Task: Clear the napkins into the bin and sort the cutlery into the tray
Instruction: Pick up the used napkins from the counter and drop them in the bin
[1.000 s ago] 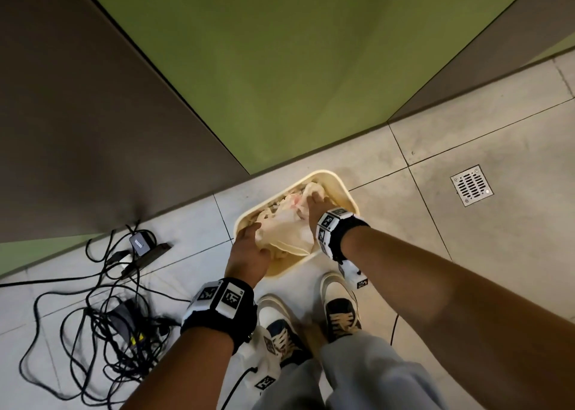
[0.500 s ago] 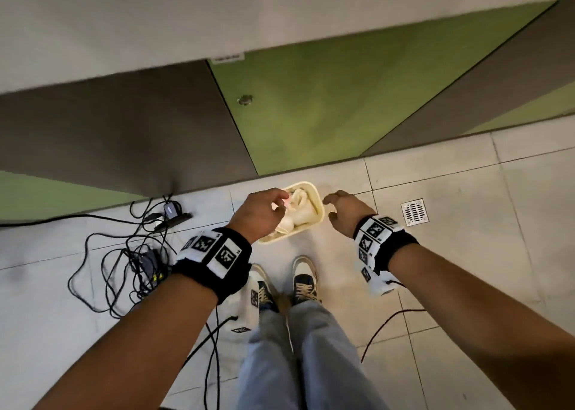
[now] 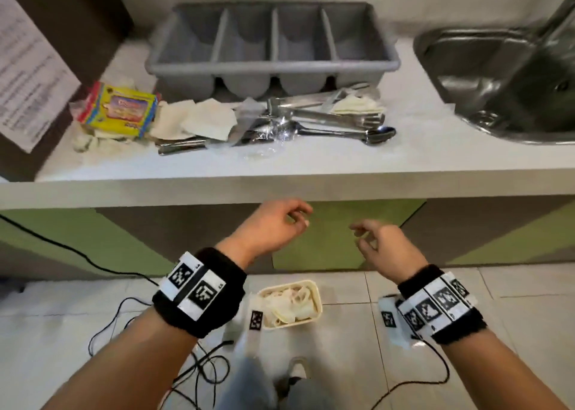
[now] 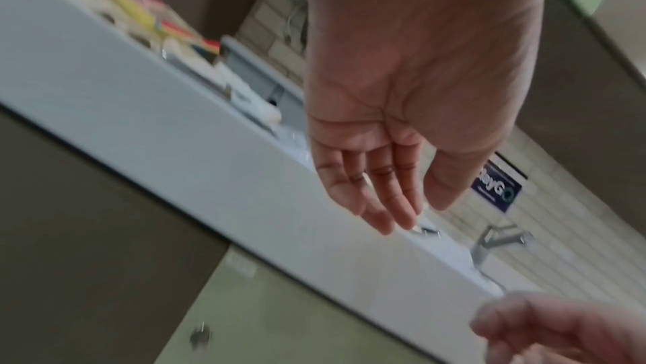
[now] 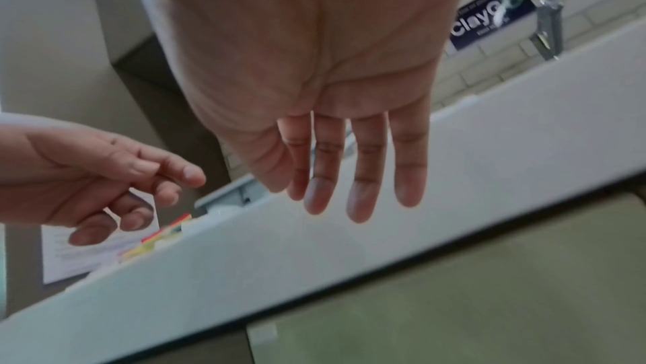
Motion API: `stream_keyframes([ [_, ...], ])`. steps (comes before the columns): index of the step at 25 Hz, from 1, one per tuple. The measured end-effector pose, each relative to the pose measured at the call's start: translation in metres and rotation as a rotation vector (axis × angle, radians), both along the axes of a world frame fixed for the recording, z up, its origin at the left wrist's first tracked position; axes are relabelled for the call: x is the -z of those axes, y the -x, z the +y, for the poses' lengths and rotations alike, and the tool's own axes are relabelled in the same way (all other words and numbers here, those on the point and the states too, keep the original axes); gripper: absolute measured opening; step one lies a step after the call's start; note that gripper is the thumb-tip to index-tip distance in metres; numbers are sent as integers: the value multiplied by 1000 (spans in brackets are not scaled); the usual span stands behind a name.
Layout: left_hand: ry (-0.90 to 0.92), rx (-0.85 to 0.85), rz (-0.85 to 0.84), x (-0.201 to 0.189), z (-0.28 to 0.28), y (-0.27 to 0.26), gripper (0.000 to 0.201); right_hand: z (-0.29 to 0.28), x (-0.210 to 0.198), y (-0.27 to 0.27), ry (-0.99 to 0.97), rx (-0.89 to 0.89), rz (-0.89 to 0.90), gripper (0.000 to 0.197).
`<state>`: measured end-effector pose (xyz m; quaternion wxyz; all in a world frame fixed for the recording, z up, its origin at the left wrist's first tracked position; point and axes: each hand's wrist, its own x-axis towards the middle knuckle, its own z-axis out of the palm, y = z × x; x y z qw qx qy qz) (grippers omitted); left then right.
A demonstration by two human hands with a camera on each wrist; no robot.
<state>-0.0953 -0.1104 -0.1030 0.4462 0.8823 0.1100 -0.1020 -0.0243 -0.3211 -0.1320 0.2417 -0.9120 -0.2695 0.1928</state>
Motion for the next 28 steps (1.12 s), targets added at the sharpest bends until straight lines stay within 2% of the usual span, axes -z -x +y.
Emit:
stream_keyframes([
  [3,-36,-230,-133,-47,30,-2,25,12,-36,-17,-95,-27,-77,28],
  [5,-93,-353,-191,-64,54,-7,26,26,-49,-28,-119,-26,-86,28],
  [10,-308,-441,-165,-68,121,-30,36,89,-64,-54,-129,-67,-138,29],
  [14,-385,-425,-95,-56,161,-53,45,158,-66,-67,-8,-139,-201,36],
  [17,-364,-362,-70,-48,181,-71,57,204,-68,-73,157,-241,-290,55],
  [20,-392,-299,-23,-40,197,-86,75,229,-66,-78,340,-263,-273,68],
  [22,-472,-267,1,-37,202,-92,87,236,-62,-78,394,-234,-276,58],
  [25,-563,-231,48,-33,209,-98,99,239,-59,-77,373,-188,-309,33],
  [28,-582,-190,58,-26,213,-100,98,240,-60,-77,284,-148,-359,29],
])
